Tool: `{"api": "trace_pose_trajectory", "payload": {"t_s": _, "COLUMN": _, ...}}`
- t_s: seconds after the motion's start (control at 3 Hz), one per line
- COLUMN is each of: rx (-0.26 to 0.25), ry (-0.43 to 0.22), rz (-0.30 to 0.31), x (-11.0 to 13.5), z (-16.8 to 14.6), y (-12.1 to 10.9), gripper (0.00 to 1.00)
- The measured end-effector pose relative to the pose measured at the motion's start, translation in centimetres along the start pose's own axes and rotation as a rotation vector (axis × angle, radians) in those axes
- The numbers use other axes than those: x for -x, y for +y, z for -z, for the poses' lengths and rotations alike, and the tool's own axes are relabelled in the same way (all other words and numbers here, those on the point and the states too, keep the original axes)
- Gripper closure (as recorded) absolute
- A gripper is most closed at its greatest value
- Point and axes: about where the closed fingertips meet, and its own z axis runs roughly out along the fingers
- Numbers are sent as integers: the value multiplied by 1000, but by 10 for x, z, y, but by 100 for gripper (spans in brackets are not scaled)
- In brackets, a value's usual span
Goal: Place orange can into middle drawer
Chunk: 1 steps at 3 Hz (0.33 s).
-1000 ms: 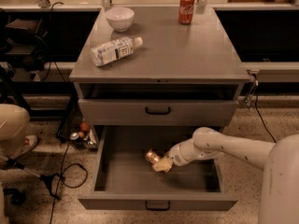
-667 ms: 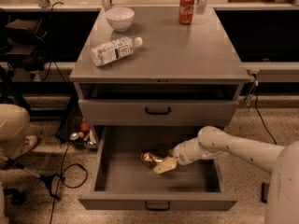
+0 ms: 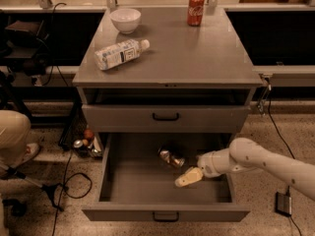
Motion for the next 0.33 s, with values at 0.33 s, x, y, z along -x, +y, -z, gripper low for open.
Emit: {"api": "trace_pose_trajectory", "payload": {"t_s": 0.33, "rx": -79, "ry": -42, "rz": -18, "x": -17, "z": 60, "y": -11, "gripper": 0}}
